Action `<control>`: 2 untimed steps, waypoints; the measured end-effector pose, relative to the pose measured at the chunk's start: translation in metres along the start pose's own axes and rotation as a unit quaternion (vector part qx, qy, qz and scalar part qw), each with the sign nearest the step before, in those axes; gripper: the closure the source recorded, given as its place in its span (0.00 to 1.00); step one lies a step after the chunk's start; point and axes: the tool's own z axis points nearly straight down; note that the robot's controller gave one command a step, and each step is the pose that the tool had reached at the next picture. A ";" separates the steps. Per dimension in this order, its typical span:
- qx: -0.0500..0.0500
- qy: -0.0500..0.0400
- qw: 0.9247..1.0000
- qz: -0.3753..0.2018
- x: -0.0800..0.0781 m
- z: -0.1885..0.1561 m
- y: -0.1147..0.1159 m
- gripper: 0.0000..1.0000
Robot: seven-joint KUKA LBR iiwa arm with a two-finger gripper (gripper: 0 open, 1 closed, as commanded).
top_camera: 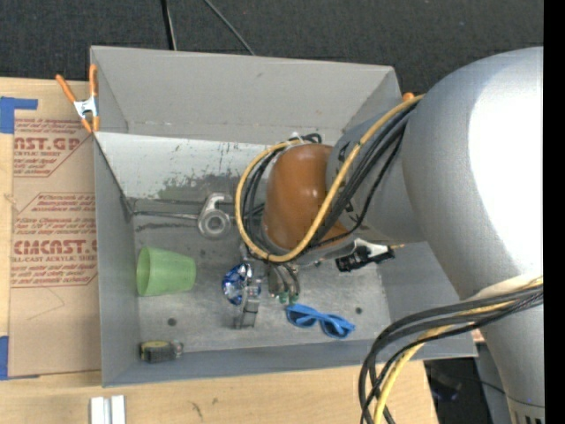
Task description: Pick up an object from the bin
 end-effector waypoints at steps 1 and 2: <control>-0.001 -0.003 1.000 0.001 -0.003 -0.003 -0.001 1.00; -0.001 -0.007 0.995 -0.099 0.019 -0.158 -0.007 1.00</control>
Offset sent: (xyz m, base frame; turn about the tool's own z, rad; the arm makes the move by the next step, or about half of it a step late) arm 0.0000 0.0000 0.0000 0.0000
